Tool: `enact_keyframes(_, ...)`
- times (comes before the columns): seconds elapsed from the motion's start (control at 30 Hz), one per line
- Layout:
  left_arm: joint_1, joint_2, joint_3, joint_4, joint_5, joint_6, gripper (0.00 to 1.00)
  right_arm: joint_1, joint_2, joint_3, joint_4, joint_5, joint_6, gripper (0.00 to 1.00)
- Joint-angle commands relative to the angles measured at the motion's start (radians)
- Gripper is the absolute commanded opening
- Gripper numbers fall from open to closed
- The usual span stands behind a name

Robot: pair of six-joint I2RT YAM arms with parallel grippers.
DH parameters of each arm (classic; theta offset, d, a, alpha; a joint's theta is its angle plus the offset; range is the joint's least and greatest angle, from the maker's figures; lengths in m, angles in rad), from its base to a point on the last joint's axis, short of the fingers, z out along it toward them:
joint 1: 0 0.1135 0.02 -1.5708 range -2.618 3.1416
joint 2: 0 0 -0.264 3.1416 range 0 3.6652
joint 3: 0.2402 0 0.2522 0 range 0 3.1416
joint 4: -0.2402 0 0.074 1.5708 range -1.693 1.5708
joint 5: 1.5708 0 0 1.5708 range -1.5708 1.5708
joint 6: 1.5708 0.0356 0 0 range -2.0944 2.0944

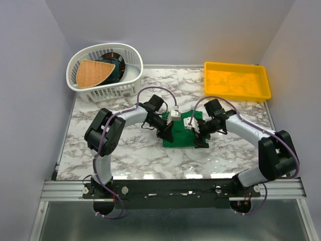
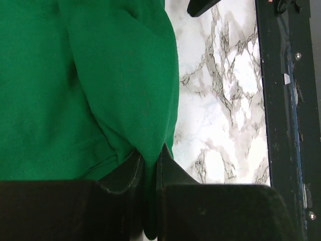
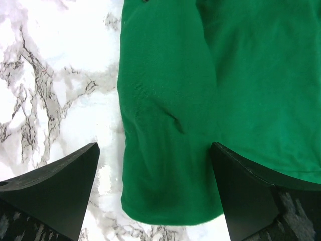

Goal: Roll the t-shirts
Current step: Roll the T-shirt to the center of the board.

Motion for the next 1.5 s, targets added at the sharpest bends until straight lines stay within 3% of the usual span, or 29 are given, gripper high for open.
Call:
enact_keyframes(0.0,-0.005,-0.041,-0.019,0.019,0.028,-0.018,0.03,-0.001,0.067,0.025,0.014,-0.001,-0.025,1.0)
enact_keyframes(0.23,-0.002,-0.064,-0.042,0.029,0.03,-0.029,0.01,0.001,0.102,0.006,-0.008,0.023,-0.073,0.97)
enact_keyframes(0.37,0.001,-0.08,-0.039,-0.025,0.022,-0.006,0.0,-0.001,0.122,0.057,-0.087,0.009,-0.05,0.67)
enact_keyframes(0.4,0.004,-0.087,-0.037,-0.046,0.022,-0.004,0.0,0.001,0.125,0.066,-0.104,0.011,-0.042,0.53)
enact_keyframes(0.47,0.016,-0.094,-0.03,-0.069,0.028,-0.001,0.0,-0.001,0.128,0.078,-0.141,0.009,-0.038,0.43)
enact_keyframes(0.57,0.028,-0.09,-0.004,-0.131,0.033,0.012,0.0,0.001,0.14,0.092,-0.185,0.012,-0.038,0.13)
enact_keyframes(0.6,0.032,-0.086,0.004,-0.16,0.034,0.02,0.0,-0.004,0.149,0.101,-0.202,0.003,-0.032,0.09)
enact_keyframes(0.87,0.081,0.031,0.151,-0.365,0.071,0.048,0.0,-0.025,0.327,0.246,-0.497,-0.133,-0.067,0.02)
enact_keyframes(1.1,0.101,0.173,0.273,-0.574,0.063,0.167,0.0,-0.077,0.471,0.339,-0.595,-0.178,-0.079,0.02)
enact_keyframes(1.47,0.111,0.328,0.435,-0.625,-0.024,0.155,0.0,-0.131,0.694,0.543,-0.742,-0.17,-0.036,0.06)
